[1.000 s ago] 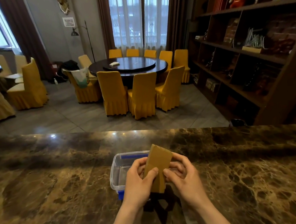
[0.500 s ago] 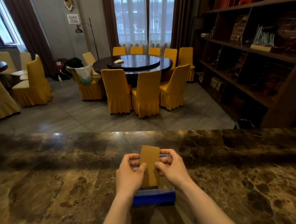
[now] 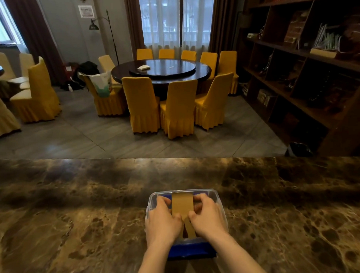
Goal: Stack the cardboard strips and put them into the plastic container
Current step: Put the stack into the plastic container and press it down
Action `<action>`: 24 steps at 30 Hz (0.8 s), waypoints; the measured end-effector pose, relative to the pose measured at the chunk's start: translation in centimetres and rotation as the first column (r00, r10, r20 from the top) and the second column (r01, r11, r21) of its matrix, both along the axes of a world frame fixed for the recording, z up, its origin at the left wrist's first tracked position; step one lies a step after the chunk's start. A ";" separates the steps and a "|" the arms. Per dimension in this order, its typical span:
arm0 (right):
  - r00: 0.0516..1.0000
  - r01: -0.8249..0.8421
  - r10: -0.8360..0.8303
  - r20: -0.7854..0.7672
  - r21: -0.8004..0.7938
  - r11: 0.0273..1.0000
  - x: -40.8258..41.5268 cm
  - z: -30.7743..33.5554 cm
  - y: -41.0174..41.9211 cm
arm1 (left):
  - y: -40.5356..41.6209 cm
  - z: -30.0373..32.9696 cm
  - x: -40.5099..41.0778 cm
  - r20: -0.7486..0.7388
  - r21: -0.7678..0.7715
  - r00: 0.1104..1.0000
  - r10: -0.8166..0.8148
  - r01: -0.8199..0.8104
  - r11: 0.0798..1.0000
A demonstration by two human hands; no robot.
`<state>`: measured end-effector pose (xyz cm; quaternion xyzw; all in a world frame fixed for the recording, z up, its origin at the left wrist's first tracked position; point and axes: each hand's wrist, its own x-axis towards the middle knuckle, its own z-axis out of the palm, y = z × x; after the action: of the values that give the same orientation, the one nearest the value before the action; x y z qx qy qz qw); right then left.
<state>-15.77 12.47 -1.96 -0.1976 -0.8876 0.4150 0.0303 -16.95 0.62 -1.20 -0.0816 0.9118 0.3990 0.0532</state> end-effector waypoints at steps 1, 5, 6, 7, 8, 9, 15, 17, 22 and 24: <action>1.000 0.001 -0.001 -0.010 0.023 1.000 0.0 -0.1 -0.1 | 0.0 0.0 -0.2 0.020 -0.014 1.000 -0.005 0.006 1.000; 1.000 0.002 -0.001 -0.010 0.139 0.990 0.2 -0.4 -0.5 | 0.1 0.0 -0.5 0.070 -0.062 0.997 -0.022 0.027 0.998; 1.000 -0.002 0.004 -0.012 0.158 0.988 0.2 -0.6 -0.4 | 0.1 0.0 -0.5 0.075 -0.080 0.997 -0.029 0.035 0.996; 1.000 -0.008 0.010 -0.013 0.175 0.984 0.1 -0.7 -0.4 | 0.2 0.0 -0.5 0.077 -0.100 0.996 -0.036 0.044 0.994; 1.000 -0.014 0.015 -0.007 0.199 0.980 0.1 -0.7 -0.3 | 0.3 -0.1 -0.4 0.076 -0.121 0.996 -0.044 0.053 0.991; 1.000 -0.018 0.017 0.005 0.222 0.975 0.1 -0.8 -0.2 | 0.5 -0.2 -0.4 0.073 -0.146 0.996 -0.053 0.063 0.987; 1.000 0.006 -0.012 0.019 0.296 0.955 0.0 -0.9 -0.4 | 1.0 -0.2 -0.1 0.044 -0.280 0.995 -0.092 0.101 0.955; 0.999 0.037 -0.042 0.010 0.293 0.955 -0.1 -0.9 -0.4 | 1.1 -0.3 0.1 0.011 -0.316 0.994 -0.105 0.103 0.943; 0.999 0.036 -0.042 0.009 0.344 0.938 -0.1 -1.2 -0.8 | 0.8 -0.4 0.4 -0.017 -0.357 0.981 -0.191 0.173 0.918; 0.999 0.037 -0.043 0.010 0.364 0.931 0.0 -1.4 -0.8 | 0.8 -0.3 0.3 -0.009 -0.353 0.978 -0.207 0.190 0.916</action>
<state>-15.81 11.66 -3.38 -0.2101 -0.9451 0.2412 0.0670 -16.69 1.41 -1.46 0.0125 0.9727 0.2248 0.0569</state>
